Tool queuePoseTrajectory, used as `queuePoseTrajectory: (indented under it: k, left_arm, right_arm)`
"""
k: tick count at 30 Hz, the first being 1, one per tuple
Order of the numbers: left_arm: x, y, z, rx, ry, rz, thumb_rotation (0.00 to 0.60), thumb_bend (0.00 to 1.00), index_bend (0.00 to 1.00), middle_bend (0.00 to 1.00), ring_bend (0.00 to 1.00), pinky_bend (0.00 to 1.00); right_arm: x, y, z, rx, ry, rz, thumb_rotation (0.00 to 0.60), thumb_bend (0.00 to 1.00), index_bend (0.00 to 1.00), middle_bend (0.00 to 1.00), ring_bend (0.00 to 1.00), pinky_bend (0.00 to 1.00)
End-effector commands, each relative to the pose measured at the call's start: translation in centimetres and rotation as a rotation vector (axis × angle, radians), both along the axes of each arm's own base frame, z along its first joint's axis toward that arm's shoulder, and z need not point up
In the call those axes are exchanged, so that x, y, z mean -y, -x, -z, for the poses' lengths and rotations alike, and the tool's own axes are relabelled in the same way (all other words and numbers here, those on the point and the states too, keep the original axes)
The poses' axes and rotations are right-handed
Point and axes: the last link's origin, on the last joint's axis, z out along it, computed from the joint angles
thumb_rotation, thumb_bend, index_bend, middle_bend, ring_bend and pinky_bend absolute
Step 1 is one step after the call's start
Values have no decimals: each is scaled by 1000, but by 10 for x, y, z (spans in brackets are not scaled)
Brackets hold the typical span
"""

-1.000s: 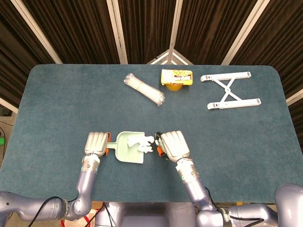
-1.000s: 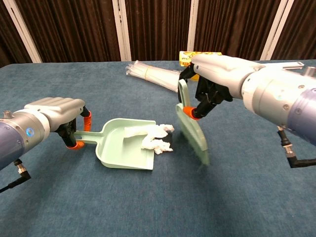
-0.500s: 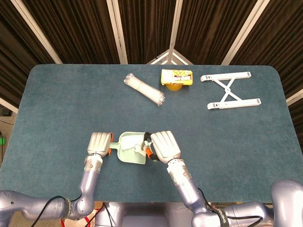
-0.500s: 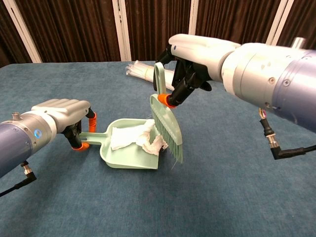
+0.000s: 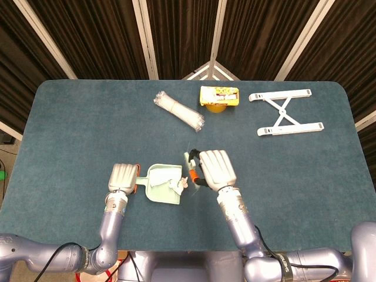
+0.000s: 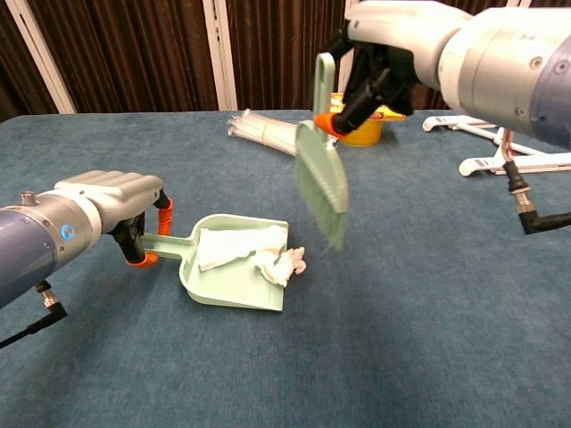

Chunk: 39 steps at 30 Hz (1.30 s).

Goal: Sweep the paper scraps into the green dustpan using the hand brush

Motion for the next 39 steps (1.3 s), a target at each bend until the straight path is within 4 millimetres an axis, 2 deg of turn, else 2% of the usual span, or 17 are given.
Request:
queuePoseTrajectory:
  k: [1, 9, 13, 18, 24, 34, 39]
  left_arm:
    - [-1, -3, -4, -12, -1, -3, 600, 581, 704, 1000, 1000, 1000]
    - [0, -4, -5, -14, -1, -5, 600, 581, 704, 1000, 1000, 1000]
    - [1, -6, -3, -7, 0, -4, 600, 582, 704, 1000, 1000, 1000]
    - [3, -8, 0, -3, 9, -1, 600, 582, 704, 1000, 1000, 1000]
    - [5, -9, 4, -2, 17, 3, 600, 582, 704, 1000, 1000, 1000]
    - [5, -10, 7, 1, 21, 7, 600, 582, 704, 1000, 1000, 1000]
    - [5, -12, 7, 5, 20, 10, 600, 582, 704, 1000, 1000, 1000]
  right_arm:
    - [2, 13, 3, -44, 4, 28, 600, 533, 676, 977, 1000, 839]
    - [-2, 32, 17, -105, -23, 58, 600, 533, 676, 978, 1000, 839]
    - [-11, 35, 38, -115, -74, 66, 600, 533, 677, 978, 1000, 839]
    - [-18, 27, 52, -89, -105, 63, 600, 533, 679, 977, 1000, 839]
    - [-24, 12, 59, -37, -134, 51, 600, 533, 681, 978, 1000, 838]
    - [-26, -21, 53, 64, -147, 21, 600, 534, 682, 978, 1000, 839]
    - [-31, -37, 43, 155, -187, 37, 600, 534, 689, 978, 1000, 839]
